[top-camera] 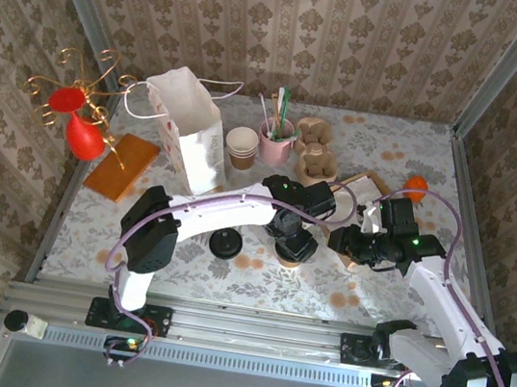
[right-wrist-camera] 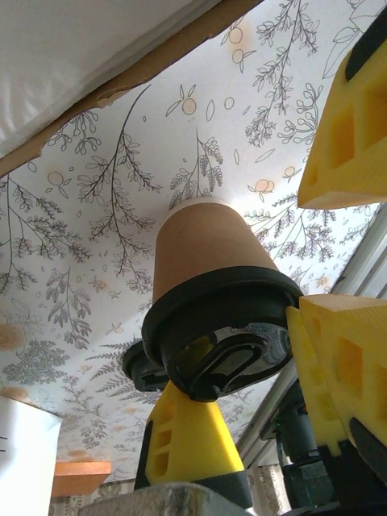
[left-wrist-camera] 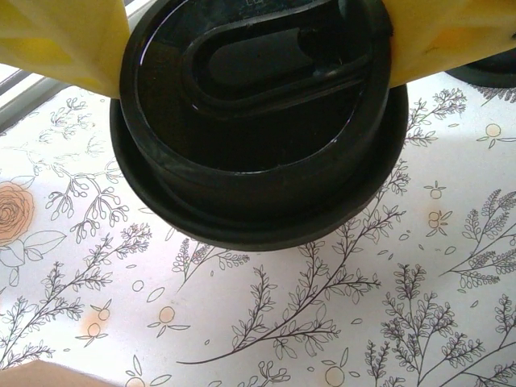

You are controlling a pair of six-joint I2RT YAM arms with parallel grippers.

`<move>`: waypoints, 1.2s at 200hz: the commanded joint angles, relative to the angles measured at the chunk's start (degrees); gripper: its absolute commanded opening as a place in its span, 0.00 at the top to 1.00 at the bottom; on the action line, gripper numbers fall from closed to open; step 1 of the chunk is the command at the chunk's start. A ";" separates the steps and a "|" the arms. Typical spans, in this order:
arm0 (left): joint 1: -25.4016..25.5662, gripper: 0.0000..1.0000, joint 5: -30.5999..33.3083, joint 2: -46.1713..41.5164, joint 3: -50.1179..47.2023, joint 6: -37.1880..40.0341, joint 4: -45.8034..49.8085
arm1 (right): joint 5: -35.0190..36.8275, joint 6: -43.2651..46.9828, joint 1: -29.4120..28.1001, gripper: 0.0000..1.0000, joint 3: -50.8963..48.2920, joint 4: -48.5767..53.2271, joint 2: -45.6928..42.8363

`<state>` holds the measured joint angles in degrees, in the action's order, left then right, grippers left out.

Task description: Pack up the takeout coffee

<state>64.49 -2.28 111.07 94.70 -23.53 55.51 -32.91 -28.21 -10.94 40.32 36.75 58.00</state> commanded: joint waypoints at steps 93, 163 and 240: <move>-0.33 0.00 2.27 -0.21 0.55 1.51 3.53 | 0.78 0.64 0.33 0.63 3.58 3.60 -1.92; 1.40 0.00 5.06 -0.46 4.19 1.95 5.65 | 0.75 -0.16 0.33 0.62 3.39 4.00 -3.21; -0.19 0.00 3.22 -3.89 0.16 1.13 1.66 | -2.41 -0.03 0.23 0.55 2.29 2.84 -2.85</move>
<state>65.10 1.58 110.37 96.57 -22.65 57.91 -32.99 -28.23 -10.85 42.39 39.51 55.33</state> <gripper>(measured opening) 0.999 0.440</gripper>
